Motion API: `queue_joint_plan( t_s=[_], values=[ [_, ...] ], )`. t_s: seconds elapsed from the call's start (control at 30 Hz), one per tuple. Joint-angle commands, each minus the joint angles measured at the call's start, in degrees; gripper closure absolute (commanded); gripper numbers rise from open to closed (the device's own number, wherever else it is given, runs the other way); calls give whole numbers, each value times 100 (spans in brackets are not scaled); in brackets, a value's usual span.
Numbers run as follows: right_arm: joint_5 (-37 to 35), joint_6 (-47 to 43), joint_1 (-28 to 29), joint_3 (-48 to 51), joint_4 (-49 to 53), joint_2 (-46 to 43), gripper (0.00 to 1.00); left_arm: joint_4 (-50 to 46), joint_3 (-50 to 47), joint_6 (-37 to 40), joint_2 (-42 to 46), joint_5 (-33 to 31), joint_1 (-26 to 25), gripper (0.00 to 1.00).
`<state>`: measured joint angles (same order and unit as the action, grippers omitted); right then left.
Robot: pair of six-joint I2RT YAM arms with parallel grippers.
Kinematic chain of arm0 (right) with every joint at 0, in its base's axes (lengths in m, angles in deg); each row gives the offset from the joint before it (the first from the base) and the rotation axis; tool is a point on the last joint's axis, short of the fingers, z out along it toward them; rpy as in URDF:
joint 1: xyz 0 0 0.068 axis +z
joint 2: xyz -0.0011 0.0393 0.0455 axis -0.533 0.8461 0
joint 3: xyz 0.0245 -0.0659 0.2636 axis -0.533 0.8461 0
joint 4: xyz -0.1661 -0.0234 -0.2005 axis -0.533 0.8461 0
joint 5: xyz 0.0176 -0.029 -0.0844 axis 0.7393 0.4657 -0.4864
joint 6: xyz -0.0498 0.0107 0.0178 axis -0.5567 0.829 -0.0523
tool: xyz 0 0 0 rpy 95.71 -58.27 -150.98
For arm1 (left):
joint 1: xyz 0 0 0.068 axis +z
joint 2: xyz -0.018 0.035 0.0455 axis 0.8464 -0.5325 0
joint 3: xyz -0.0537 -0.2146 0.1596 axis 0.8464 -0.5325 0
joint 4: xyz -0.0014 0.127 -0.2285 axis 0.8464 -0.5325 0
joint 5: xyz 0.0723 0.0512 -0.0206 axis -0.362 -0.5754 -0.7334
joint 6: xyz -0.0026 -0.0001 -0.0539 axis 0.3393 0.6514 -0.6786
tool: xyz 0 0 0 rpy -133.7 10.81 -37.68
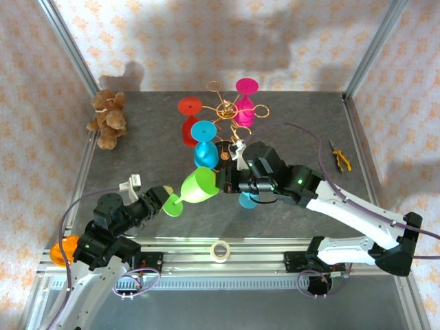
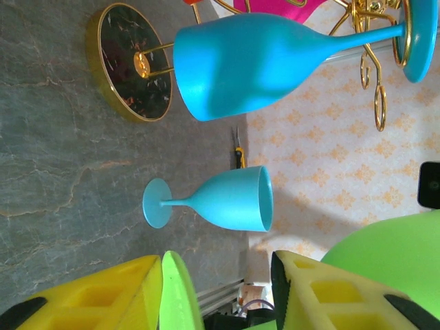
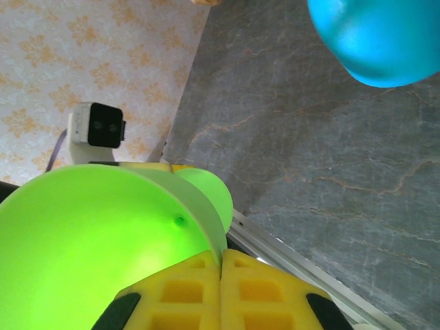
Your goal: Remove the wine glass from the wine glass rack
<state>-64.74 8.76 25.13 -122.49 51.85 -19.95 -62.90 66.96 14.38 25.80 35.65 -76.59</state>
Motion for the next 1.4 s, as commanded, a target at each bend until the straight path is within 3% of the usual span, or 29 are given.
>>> queue_joint_plan(
  t_s=[0.0,0.37,1.37],
  values=[
    [-278,-193,25,-195,336,-88,100,-174,213,163,-11,-198,-23,54],
    [-847,-433,26,-172,1158,-95,100,-1293,774,840,-60,-787,-23,53],
    [-1778,-918,24,-389,1770,1041,100,-1439,742,976,-152,-1008,-22,53]
  ],
)
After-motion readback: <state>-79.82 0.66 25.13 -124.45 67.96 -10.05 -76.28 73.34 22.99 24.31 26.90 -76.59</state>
